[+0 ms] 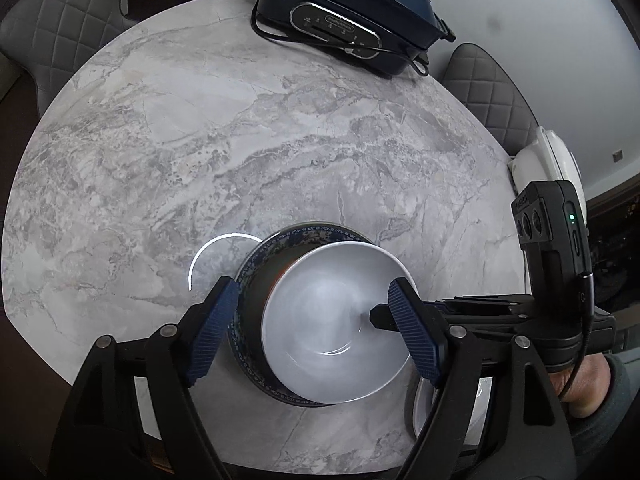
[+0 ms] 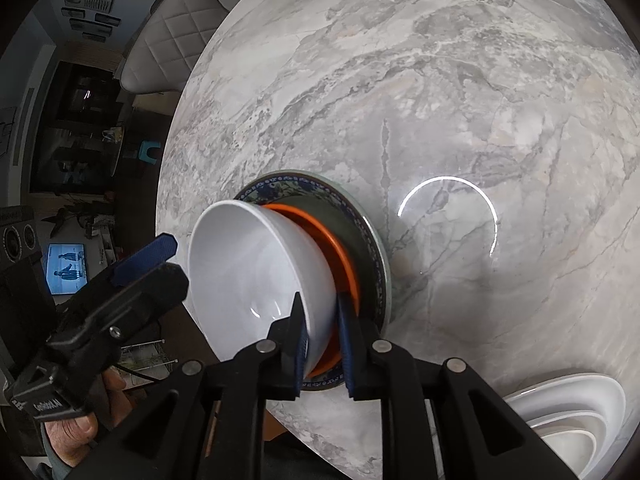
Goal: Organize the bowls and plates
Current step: 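Carry the white bowl over the orange bowl and lower it inside, then pinch the rim of the blue-patterned bowl stack with both tools and lift it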
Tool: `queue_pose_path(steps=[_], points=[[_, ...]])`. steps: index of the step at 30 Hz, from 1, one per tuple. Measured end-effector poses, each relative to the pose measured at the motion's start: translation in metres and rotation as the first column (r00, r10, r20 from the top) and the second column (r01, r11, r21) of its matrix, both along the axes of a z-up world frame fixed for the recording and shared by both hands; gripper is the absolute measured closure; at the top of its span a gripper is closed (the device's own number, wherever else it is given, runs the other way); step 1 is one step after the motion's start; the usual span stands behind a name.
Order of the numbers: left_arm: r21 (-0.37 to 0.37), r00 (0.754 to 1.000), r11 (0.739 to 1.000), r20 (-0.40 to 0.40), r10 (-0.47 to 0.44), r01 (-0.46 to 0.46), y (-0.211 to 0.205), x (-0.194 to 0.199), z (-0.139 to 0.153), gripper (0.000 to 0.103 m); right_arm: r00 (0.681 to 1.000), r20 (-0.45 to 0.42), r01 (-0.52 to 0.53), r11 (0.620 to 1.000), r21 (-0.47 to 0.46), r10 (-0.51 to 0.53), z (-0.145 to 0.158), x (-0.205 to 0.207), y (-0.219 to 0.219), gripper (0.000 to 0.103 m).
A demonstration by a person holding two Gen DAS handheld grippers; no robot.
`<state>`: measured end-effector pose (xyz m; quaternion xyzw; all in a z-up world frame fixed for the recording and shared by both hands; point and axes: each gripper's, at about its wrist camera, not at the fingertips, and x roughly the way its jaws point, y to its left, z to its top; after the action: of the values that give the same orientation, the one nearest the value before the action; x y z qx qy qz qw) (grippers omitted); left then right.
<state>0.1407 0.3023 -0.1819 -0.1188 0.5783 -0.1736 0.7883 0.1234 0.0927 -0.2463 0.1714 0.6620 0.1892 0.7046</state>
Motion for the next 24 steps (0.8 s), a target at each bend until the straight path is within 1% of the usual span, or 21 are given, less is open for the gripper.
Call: queue_pose_path(steps=[2, 4, 5, 7, 9, 10, 11, 14, 17, 18, 19, 20, 21, 22, 24], points=[[0.007, 1.0, 1.0, 0.005, 0.012, -0.012, 0.009, -0.001, 0.001, 0.026, 1.0, 0.018, -0.023, 1.0, -0.019, 0.023, 0.005, -0.001, 0.005, 0.073], [0.009, 0.999, 0.999, 0.004, 0.032, -0.032, 0.019, -0.003, -0.001, 0.026, 0.997, 0.044, -0.055, 0.998, -0.042, 0.057, 0.012, -0.002, 0.013, 0.055], [0.012, 0.999, 0.999, 0.003, 0.043, -0.043, 0.026, -0.006, -0.002, 0.026, 0.996, 0.055, -0.069, 0.996, -0.056, 0.073, 0.015, -0.003, 0.016, 0.052], [0.016, 0.998, 0.998, 0.0, 0.062, -0.062, 0.039, -0.01, -0.004, 0.026, 0.993, 0.073, -0.086, 0.993, -0.086, 0.093, 0.022, -0.005, 0.021, 0.04], [0.018, 0.997, 0.997, -0.004, 0.076, -0.076, 0.051, -0.012, -0.008, 0.026, 0.99, 0.1, -0.087, 0.991, -0.105, 0.098, 0.032, -0.007, 0.02, 0.035], [0.021, 0.996, 0.996, -0.008, 0.084, -0.083, 0.057, -0.015, -0.012, 0.026, 0.99, 0.107, -0.085, 0.991, -0.099, 0.095, 0.036, -0.008, 0.018, 0.031], [0.021, 0.996, 0.996, -0.014, 0.089, -0.089, 0.061, -0.017, -0.016, 0.026, 0.99, 0.113, -0.08, 0.993, -0.091, 0.09, 0.04, -0.008, 0.015, 0.03], [0.029, 0.996, 0.996, -0.042, 0.084, -0.083, 0.069, -0.022, -0.031, 0.026, 0.989, 0.133, -0.061, 0.996, -0.07, 0.07, 0.049, -0.009, 0.004, 0.03], [0.036, 0.996, 0.997, -0.051, 0.072, -0.07, 0.073, -0.028, -0.043, 0.026, 0.981, 0.193, -0.019, 0.998, -0.06, 0.03, 0.06, -0.011, -0.02, 0.03], [0.04, 0.997, 0.997, -0.05, 0.064, -0.062, 0.072, -0.029, -0.047, 0.026, 0.98, 0.199, 0.0, 0.998, -0.069, 0.014, 0.058, -0.011, -0.031, 0.035], [0.039, 0.997, 0.998, -0.054, 0.05, -0.048, 0.071, -0.03, -0.051, 0.026, 0.983, 0.181, 0.02, 0.997, -0.07, -0.007, 0.053, -0.009, -0.043, 0.047], [0.032, 0.998, 0.999, -0.058, 0.032, -0.031, 0.07, -0.03, -0.055, 0.026, 0.988, 0.149, 0.044, 0.997, -0.06, -0.034, 0.045, -0.007, -0.054, 0.054], [0.03, 0.998, 0.999, -0.058, 0.014, -0.012, 0.067, -0.03, -0.058, 0.026, 0.991, 0.121, 0.066, 0.997, -0.038, -0.061, 0.036, -0.004, -0.063, 0.064], [0.034, 0.998, 0.999, -0.061, -0.004, 0.006, 0.065, -0.03, -0.061, 0.026, 0.991, 0.106, 0.083, 0.996, -0.019, -0.081, 0.03, -0.003, -0.072, 0.067], [0.039, 0.997, 0.999, -0.07, -0.032, 0.034, 0.061, -0.029, -0.067, 0.026, 0.992, 0.077, 0.102, 0.995, -0.012, -0.101, 0.019, -0.002, -0.08, 0.067]])
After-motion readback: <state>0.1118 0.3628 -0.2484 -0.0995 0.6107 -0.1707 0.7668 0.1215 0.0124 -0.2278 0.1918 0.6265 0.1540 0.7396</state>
